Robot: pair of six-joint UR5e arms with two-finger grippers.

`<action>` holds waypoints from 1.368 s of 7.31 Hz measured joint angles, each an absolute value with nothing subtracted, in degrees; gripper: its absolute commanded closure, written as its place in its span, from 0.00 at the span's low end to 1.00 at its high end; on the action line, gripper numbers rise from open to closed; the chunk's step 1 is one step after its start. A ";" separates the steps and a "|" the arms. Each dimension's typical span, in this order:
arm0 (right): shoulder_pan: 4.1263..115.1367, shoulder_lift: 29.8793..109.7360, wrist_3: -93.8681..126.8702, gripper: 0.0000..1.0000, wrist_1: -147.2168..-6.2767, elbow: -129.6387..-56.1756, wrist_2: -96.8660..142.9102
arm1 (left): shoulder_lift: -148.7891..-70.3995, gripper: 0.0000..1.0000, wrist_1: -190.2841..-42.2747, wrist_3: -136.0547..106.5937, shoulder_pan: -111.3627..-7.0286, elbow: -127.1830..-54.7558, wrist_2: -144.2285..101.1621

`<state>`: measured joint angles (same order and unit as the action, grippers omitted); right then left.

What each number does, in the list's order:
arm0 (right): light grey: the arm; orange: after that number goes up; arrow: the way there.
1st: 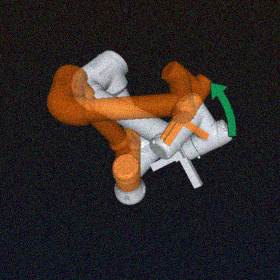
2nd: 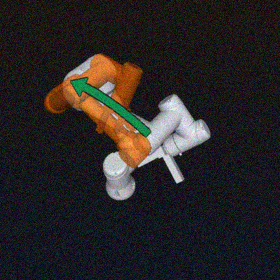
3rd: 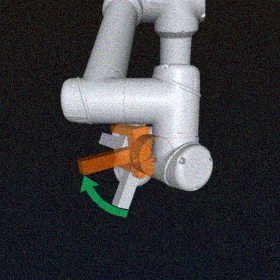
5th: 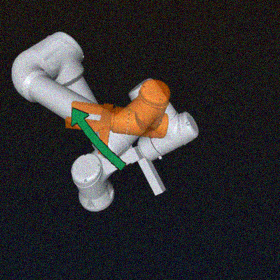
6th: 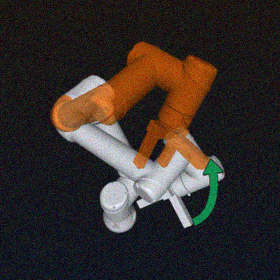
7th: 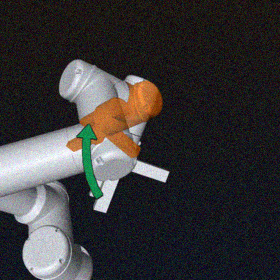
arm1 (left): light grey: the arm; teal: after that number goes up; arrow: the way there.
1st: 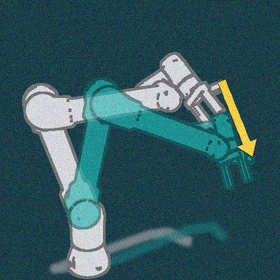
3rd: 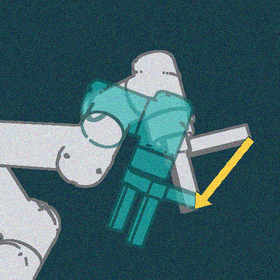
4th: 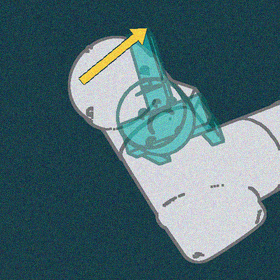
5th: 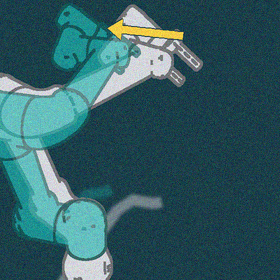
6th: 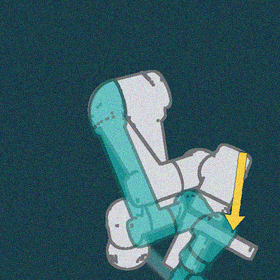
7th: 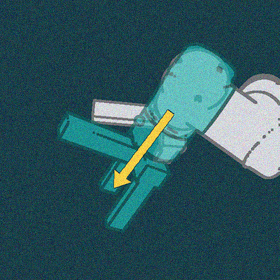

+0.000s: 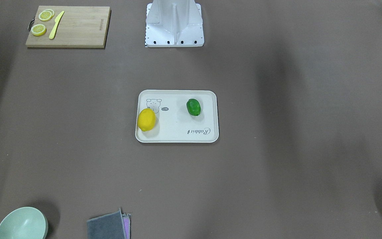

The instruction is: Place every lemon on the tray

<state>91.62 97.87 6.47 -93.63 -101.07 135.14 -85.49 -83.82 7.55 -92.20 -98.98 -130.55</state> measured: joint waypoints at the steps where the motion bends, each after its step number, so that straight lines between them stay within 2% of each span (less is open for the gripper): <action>1: 91.61 97.52 6.49 0.00 -93.67 -100.89 135.17 | -85.09 0.02 -86.23 7.51 -92.25 -97.76 -131.39; 10: 91.70 97.12 6.48 0.00 -94.49 -100.46 135.44 | -84.90 0.02 -89.03 7.29 -92.28 -96.62 -131.84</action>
